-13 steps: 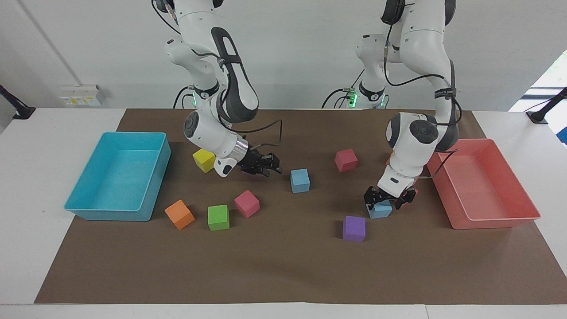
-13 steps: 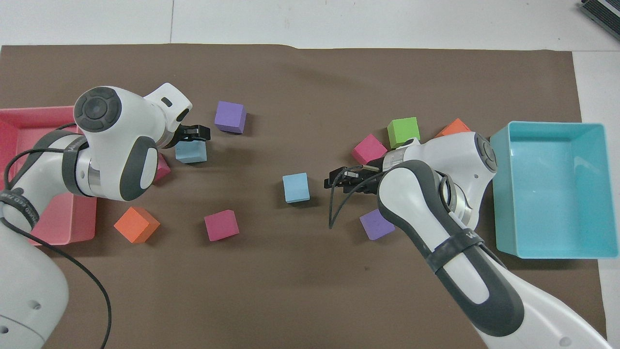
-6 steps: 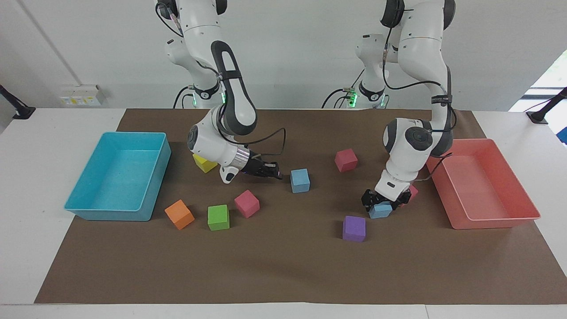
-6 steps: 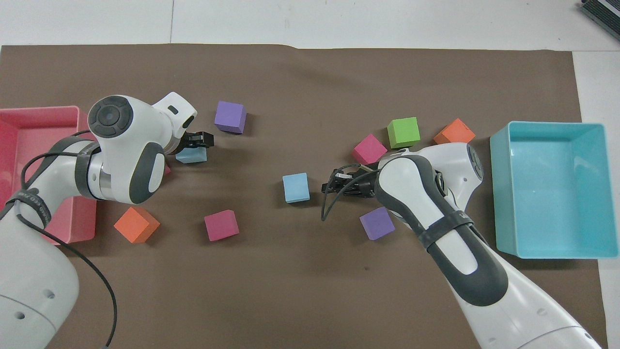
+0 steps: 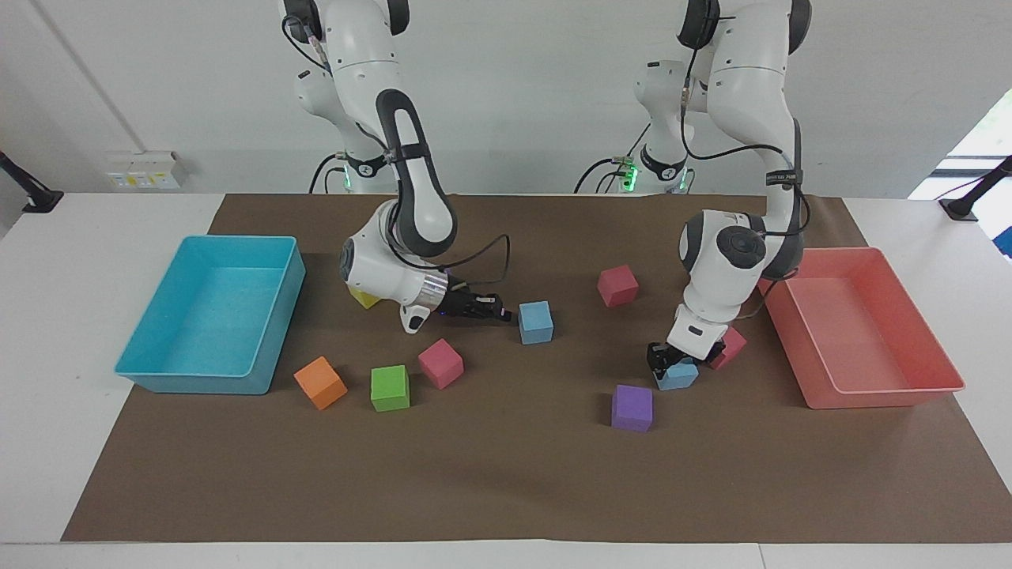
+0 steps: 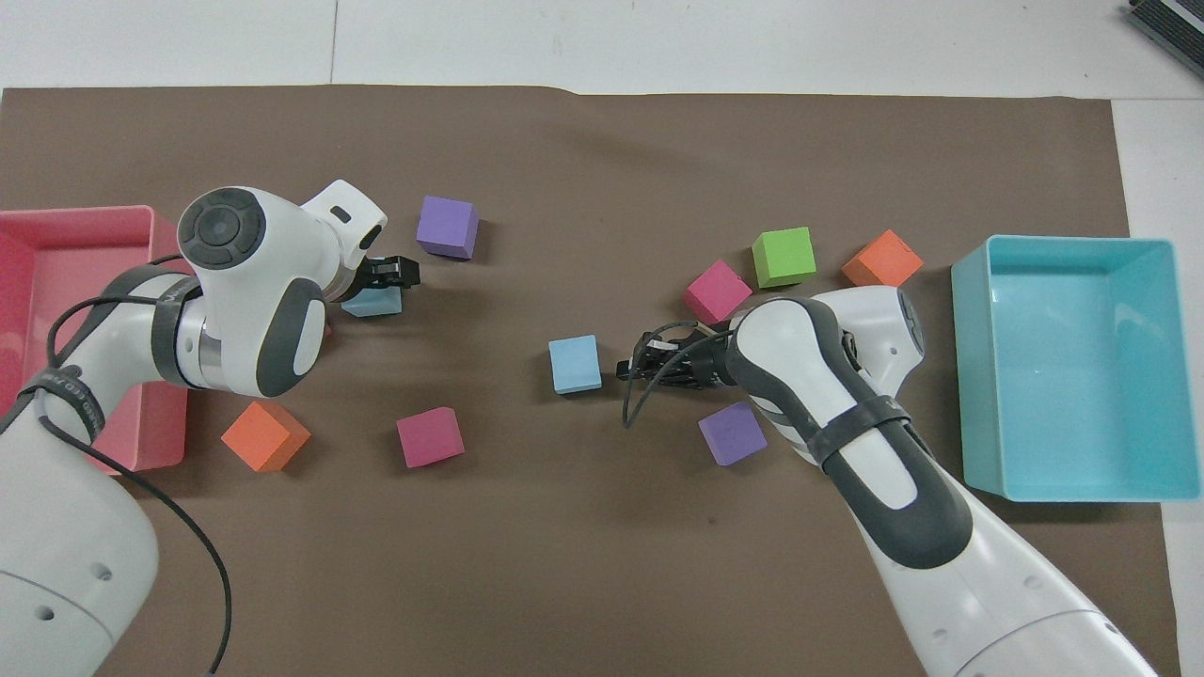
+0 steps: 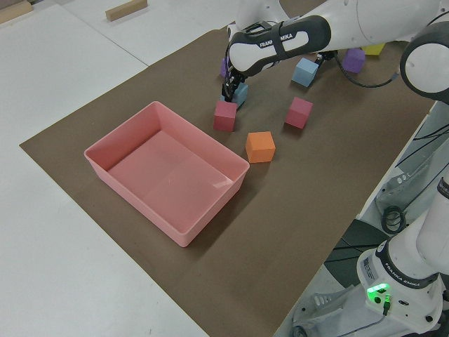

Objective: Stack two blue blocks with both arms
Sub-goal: 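Carry the held light blue cube with the left gripper over the center cube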

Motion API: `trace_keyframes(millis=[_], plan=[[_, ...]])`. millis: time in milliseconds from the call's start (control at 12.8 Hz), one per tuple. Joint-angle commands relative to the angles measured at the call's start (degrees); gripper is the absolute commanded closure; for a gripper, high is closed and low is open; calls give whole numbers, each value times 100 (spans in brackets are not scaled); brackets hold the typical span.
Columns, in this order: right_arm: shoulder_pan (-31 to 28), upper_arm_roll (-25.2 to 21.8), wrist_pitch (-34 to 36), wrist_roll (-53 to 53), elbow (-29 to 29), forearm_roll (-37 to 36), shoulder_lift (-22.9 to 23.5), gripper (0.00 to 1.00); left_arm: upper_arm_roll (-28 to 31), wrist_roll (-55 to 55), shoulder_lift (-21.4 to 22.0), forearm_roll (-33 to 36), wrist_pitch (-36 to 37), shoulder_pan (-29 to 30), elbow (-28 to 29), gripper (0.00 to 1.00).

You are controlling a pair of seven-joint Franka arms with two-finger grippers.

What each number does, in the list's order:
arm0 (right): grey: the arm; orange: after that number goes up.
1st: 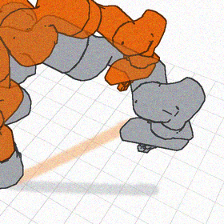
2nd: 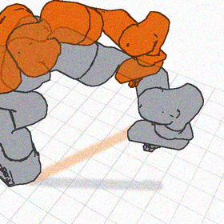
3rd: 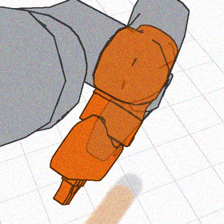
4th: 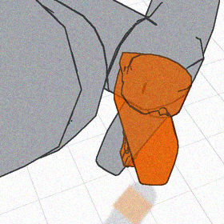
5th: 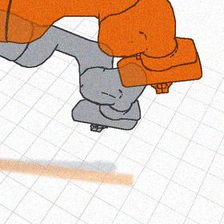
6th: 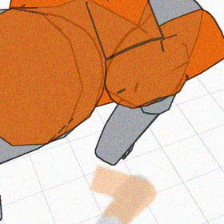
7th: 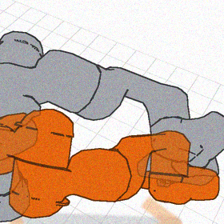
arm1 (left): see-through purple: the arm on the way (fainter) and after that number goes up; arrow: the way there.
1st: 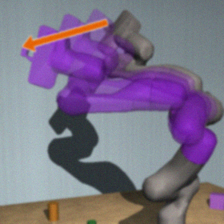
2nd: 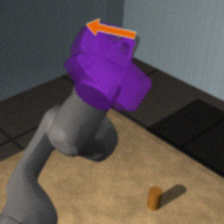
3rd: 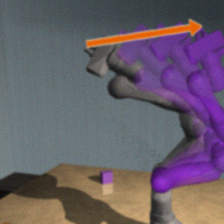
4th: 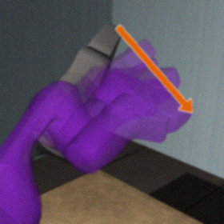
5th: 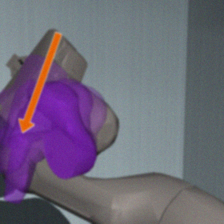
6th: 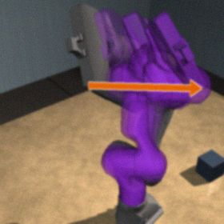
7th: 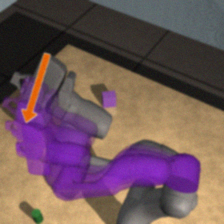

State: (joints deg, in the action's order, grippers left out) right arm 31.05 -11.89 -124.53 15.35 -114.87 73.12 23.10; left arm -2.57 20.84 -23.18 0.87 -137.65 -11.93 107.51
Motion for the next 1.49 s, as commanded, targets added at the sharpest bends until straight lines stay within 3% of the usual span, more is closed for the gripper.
trace_keyframes(millis=[0, 235, 548, 940, 1409], plan=[[-108, -24, 191, 231, -18, 185, -8, 100, 90, 192, 77, 98, 1, -134, 121, 100], [-117, -112, 280, 302, -53, 185, -16, 100, 90, 192, 261, 107, 194, -134, 16, 100], [-117, -112, 262, 302, -53, 185, -16, 100, 99, 262, 621, 107, 581, -555, -28, 100], [-117, -112, 262, 302, -62, 185, -16, 100, 99, 534, 666, 107, 590, -1354, -55, 100], [-117, -112, 262, 302, -71, 185, -16, 100, 99, 1597, 614, 107, 713, -2076, -283, 100]])
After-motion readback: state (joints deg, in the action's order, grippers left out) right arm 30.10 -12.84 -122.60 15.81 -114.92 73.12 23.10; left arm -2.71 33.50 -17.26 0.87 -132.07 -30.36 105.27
